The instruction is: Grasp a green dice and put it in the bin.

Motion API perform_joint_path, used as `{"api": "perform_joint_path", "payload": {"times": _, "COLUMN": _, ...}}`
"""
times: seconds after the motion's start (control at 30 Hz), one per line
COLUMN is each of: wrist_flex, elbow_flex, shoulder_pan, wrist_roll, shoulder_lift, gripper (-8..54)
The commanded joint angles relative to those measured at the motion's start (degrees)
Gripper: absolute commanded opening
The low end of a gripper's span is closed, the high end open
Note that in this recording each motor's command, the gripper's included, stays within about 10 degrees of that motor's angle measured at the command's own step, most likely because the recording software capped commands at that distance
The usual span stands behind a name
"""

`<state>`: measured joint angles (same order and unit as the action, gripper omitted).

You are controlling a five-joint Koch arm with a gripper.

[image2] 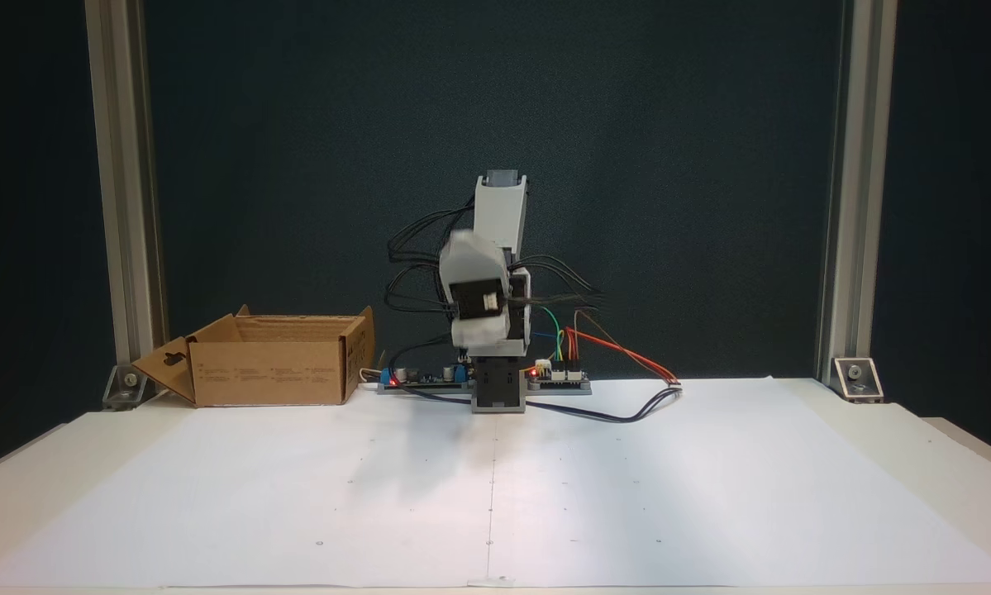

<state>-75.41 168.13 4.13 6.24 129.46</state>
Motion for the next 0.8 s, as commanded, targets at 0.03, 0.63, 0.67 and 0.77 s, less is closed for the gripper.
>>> {"api": "perform_joint_path", "payload": {"times": 0.03, "wrist_flex": -11.8, "elbow_flex": 1.0, "shoulder_pan": 0.2, "wrist_roll": -1.4, "shoulder_lift": 6.5, "gripper": 43.5}}
{"api": "perform_joint_path", "payload": {"times": 0.63, "wrist_flex": -15.3, "elbow_flex": 11.2, "shoulder_pan": 0.1, "wrist_roll": -1.3, "shoulder_lift": 6.2, "gripper": 44.4}}
{"api": "perform_joint_path", "payload": {"times": 0.67, "wrist_flex": -15.3, "elbow_flex": 11.2, "shoulder_pan": 0.2, "wrist_roll": -1.3, "shoulder_lift": 6.2, "gripper": 44.4}}
{"api": "perform_joint_path", "payload": {"times": 0.77, "wrist_flex": -15.4, "elbow_flex": 11.2, "shoulder_pan": 0.2, "wrist_roll": -1.4, "shoulder_lift": 6.3, "gripper": 44.5}}
